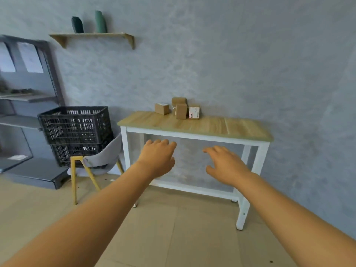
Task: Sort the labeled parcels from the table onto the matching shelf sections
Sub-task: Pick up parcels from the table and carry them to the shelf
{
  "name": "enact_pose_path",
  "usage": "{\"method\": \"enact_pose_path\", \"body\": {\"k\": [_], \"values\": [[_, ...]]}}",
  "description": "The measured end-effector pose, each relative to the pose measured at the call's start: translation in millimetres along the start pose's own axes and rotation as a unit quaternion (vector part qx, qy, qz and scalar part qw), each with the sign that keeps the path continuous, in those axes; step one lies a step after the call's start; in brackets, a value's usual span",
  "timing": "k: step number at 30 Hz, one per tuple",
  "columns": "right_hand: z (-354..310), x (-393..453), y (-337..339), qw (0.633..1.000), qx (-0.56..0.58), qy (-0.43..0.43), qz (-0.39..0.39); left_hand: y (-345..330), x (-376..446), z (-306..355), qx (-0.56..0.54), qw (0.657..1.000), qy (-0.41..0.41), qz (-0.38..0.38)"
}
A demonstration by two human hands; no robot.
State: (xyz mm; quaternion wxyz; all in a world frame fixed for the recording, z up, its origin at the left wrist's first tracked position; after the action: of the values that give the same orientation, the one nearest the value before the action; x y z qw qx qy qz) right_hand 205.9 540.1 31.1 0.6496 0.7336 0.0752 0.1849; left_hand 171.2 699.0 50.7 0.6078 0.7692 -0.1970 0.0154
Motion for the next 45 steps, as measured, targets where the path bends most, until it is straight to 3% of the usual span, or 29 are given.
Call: {"method": "enact_pose_path", "body": {"k": [8, 16, 24, 32, 39, 45], "values": [[3, 184, -34, 0.999, 0.032, -0.024, -0.009, -62, 139, -120, -0.015, 1.0, -0.002, 0.002], [37, 346, -75, 0.999, 0.015, -0.048, -0.016, -134, 277, -177, -0.018, 0.999, -0.029, -0.001], [56, 532, -106, 0.999, 0.03, -0.024, -0.004, -207, 424, -239, -0.027, 0.999, -0.007, -0.02], [56, 674, -143, 0.999, 0.044, -0.009, -0.03, -273, 513, -319, -0.056, 0.997, 0.028, -0.036], [106, 778, -188, 0.99, 0.092, -0.102, -0.041, -331, 608, -366, -0.113, 0.993, 0.012, -0.028], [159, 847, -201, 0.967, 0.166, -0.191, -0.029, -343, 706, -376, -0.143, 0.989, -0.04, 0.015]]}}
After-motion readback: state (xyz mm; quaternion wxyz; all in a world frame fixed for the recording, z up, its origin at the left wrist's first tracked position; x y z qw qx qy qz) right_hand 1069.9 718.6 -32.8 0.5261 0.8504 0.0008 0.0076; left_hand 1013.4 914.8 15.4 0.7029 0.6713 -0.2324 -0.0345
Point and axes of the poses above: each hand's wrist, its own x-axis towards the middle knuckle, its own y-axis out of the back of the hand, z = x × y, the point moved 10 cm from there along x, towards the middle knuckle, and after that the axes turned 13 degrees about -y, right-handed, at the moved point
